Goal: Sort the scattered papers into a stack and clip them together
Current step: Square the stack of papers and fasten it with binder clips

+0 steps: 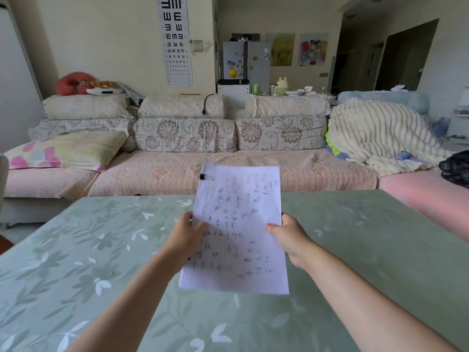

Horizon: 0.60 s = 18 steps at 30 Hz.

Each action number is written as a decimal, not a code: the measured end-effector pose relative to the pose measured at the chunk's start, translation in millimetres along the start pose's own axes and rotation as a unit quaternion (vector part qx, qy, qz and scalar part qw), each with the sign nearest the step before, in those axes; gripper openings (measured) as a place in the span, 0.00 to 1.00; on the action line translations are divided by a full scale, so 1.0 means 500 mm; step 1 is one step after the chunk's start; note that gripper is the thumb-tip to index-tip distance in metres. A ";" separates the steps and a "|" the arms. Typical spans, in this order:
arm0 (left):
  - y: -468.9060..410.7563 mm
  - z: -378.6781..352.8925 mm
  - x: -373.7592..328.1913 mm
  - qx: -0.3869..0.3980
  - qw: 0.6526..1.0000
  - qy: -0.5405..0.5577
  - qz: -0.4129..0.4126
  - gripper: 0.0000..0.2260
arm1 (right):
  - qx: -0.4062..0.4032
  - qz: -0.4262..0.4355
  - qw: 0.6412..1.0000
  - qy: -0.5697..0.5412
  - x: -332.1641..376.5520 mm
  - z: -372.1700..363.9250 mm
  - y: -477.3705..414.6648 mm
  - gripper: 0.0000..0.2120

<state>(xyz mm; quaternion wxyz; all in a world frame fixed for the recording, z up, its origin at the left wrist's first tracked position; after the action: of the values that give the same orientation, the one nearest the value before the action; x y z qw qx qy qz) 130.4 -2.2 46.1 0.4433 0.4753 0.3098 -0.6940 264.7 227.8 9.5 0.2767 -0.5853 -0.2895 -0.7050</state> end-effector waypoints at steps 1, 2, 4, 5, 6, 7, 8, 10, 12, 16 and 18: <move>0.001 -0.012 0.018 0.015 0.999 -0.025 0.019 0.06 | 0.002 -0.012 0.999 0.035 -0.014 0.002 0.001 0.12; 0.000 -0.025 0.038 0.030 0.998 -0.044 0.036 0.06 | 0.004 -0.027 0.997 0.066 -0.031 0.006 0.000 0.14; 0.002 -0.051 0.074 0.068 0.992 -0.083 0.068 0.06 | 0.008 -0.059 0.991 0.120 -0.065 0.015 -0.003 0.20; 0.007 -0.063 0.089 0.088 0.987 -0.104 0.081 0.06 | 0.010 -0.073 0.987 0.144 -0.080 0.018 -0.002 0.22; 0.009 -0.073 0.106 0.104 0.982 -0.124 0.093 0.06 | 0.011 -0.083 0.983 0.160 -0.094 0.019 -0.002 0.24; 0.012 -0.080 0.120 0.115 0.977 -0.147 0.103 0.05 | 0.014 -0.092 0.980 0.174 -0.106 0.018 0.001 0.24; 0.012 -0.085 0.135 0.122 0.971 -0.173 0.109 0.06 | 0.017 -0.097 0.977 0.187 -0.119 0.016 0.001 0.25; 0.010 -0.091 0.160 0.139 0.950 -0.260 0.107 0.08 | 0.023 -0.103 0.967 0.233 -0.137 0.012 0.005 0.25; 0.006 -0.092 0.172 0.142 0.921 -0.353 0.088 0.10 | 0.034 -0.106 0.951 0.287 -0.147 0.008 0.012 0.21; -0.004 -0.088 0.166 0.108 0.915 -0.386 0.051 0.14 | 0.033 -0.118 0.932 0.342 -0.154 0.004 0.013 0.09; -0.005 -0.092 0.165 0.102 0.927 -0.358 0.056 0.16 | 0.027 -0.117 0.928 0.353 -0.146 0.000 0.016 0.06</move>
<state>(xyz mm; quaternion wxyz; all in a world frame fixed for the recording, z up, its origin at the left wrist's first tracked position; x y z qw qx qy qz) 133.0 11.4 -47.6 0.5123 0.2548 0.0312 -0.8195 282.4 226.1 -61.9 0.2919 -0.2525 -0.2584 -0.8856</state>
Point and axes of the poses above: each hand's wrist, its own y-axis away from the middle knuckle, its own z-axis out of the back of the hand, x = y × z, the point moved 9 cm from there along -y, towards the middle knuckle, and after that the axes turned 3 degrees about -y, right-handed, at the moved point
